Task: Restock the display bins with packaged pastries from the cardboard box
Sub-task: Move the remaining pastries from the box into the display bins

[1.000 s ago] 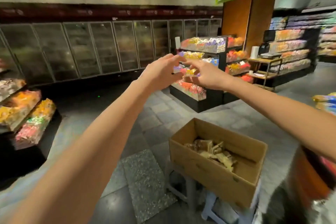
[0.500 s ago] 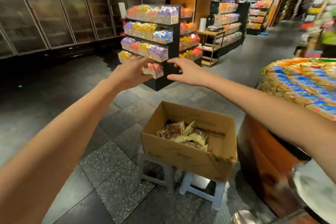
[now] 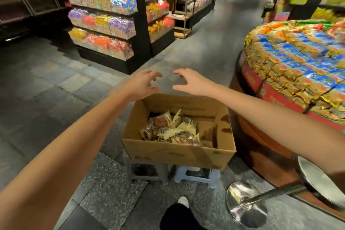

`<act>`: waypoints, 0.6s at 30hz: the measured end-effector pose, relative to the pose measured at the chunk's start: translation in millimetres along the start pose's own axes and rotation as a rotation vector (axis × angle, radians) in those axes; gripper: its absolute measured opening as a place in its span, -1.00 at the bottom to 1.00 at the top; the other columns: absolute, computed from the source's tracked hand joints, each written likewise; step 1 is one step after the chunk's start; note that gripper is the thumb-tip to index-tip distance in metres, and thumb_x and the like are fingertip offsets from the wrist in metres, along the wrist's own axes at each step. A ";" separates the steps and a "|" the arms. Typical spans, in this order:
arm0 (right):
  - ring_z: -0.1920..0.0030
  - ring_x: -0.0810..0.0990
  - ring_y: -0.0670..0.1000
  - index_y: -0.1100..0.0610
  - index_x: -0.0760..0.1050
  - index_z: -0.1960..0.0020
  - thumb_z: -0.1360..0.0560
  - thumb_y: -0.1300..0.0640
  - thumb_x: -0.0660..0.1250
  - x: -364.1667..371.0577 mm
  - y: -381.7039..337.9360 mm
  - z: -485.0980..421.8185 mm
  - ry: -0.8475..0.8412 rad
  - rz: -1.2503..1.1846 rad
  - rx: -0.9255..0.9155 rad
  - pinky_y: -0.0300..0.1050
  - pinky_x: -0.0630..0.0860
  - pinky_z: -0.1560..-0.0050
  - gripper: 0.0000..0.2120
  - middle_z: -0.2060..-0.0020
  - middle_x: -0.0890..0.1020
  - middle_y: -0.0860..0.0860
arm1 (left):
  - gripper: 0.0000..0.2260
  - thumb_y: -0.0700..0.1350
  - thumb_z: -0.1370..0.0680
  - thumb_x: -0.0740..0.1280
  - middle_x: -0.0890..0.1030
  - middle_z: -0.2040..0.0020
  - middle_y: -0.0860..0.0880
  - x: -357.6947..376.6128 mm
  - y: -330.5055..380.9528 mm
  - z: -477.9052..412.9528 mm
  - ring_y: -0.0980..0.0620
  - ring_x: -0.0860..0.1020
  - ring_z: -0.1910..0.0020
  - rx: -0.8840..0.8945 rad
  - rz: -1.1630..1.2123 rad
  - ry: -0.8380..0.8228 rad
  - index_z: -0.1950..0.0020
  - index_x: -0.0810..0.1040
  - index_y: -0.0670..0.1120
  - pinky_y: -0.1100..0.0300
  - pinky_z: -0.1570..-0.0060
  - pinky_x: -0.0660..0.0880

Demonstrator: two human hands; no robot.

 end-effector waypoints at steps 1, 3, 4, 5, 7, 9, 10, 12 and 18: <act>-0.40 0.38 0.08 0.06 0.24 -0.51 -0.57 -0.07 0.31 5.9 14.4 -6.9 -0.024 0.003 0.012 -0.10 0.35 -0.29 -0.42 -0.42 0.37 0.10 | -0.58 -0.03 -0.59 0.33 0.47 -0.30 -0.06 10.9 -3.8 -13.7 -0.02 0.54 -0.12 0.002 0.011 -0.015 -0.44 0.37 0.02 0.16 -0.02 0.44; -0.40 0.37 0.08 0.05 0.21 -0.53 -0.57 -0.09 0.30 17.1 41.7 -20.6 -0.083 0.017 0.043 -0.12 0.33 -0.25 -0.40 -0.43 0.35 0.10 | -0.58 -0.02 -0.60 0.33 0.47 -0.30 -0.05 33.1 -11.9 -41.0 -0.01 0.52 -0.14 0.003 0.036 -0.048 -0.44 0.37 0.02 0.17 -0.03 0.43; -0.39 0.38 0.09 0.04 0.19 -0.53 -0.58 -0.09 0.29 22.2 55.3 -27.4 -0.115 0.026 0.065 -0.11 0.34 -0.21 -0.40 -0.42 0.35 0.10 | -0.58 -0.02 -0.60 0.33 0.47 -0.30 -0.05 45.2 -16.4 -54.4 -0.01 0.51 -0.15 0.002 0.047 -0.073 -0.44 0.36 0.02 0.16 -0.04 0.43; -0.36 0.40 0.09 0.03 0.18 -0.53 -0.58 -0.10 0.28 26.9 69.0 -33.6 -0.143 0.031 0.092 -0.12 0.36 -0.16 -0.40 -0.41 0.35 0.10 | -0.59 -0.01 -0.60 0.32 0.47 -0.30 -0.04 57.0 -19.6 -67.6 -0.01 0.51 -0.16 0.005 0.051 -0.101 -0.44 0.36 0.02 0.15 -0.05 0.43; -0.30 0.44 0.10 0.03 0.18 -0.54 -0.59 -0.09 0.27 35.4 96.5 -44.3 -0.175 0.036 0.139 -0.13 0.37 -0.09 -0.41 -0.38 0.37 0.11 | -0.59 0.00 -0.60 0.32 0.47 -0.31 -0.04 79.3 -22.7 -93.3 -0.03 0.52 -0.17 0.028 0.044 -0.152 -0.43 0.36 0.01 0.13 -0.05 0.43; -0.28 0.46 0.10 0.04 0.20 -0.53 -0.59 -0.08 0.27 44.6 123.0 -52.1 -0.204 0.044 0.169 -0.11 0.40 -0.13 -0.43 -0.38 0.37 0.11 | -0.59 0.01 -0.60 0.32 0.47 -0.32 -0.04 100.4 -25.1 -117.7 -0.03 0.53 -0.15 0.042 0.047 -0.185 -0.42 0.38 -0.01 0.12 -0.05 0.44; -0.27 0.46 0.10 0.04 0.21 -0.52 -0.59 -0.08 0.27 48.9 135.3 -54.4 -0.223 0.054 0.183 -0.10 0.41 -0.13 -0.44 -0.38 0.38 0.11 | -0.60 0.01 -0.59 0.32 0.48 -0.31 -0.05 110.7 -26.9 -129.7 -0.03 0.53 -0.14 0.044 0.052 -0.198 -0.41 0.38 -0.01 0.11 -0.06 0.47; -0.26 0.47 0.10 0.03 0.20 -0.52 -0.59 -0.10 0.26 56.1 160.0 -53.3 -0.260 0.090 0.213 -0.07 0.43 -0.11 -0.44 -0.37 0.38 0.11 | -0.61 0.01 -0.59 0.33 0.50 -0.27 -0.06 132.4 -29.8 -150.3 -0.03 0.54 -0.11 0.054 0.072 -0.214 -0.40 0.40 -0.01 0.07 -0.07 0.50; -0.32 0.43 0.07 0.05 0.18 -0.53 -0.60 -0.10 0.25 48.2 227.4 -39.1 -0.321 0.098 0.331 -0.10 0.41 -0.22 -0.42 -0.40 0.37 0.08 | -0.59 0.03 -0.59 0.32 0.46 -0.27 0.00 191.0 -17.4 -190.9 -0.02 0.55 -0.13 0.141 0.158 -0.350 -0.42 0.38 0.04 0.04 -0.13 0.50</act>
Point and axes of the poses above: each hand's wrist, its own z-axis away from the middle knuckle, its own x-axis out of the palm, y = z × x, the point moved 5 cm from there along -z, towards the middle knuckle
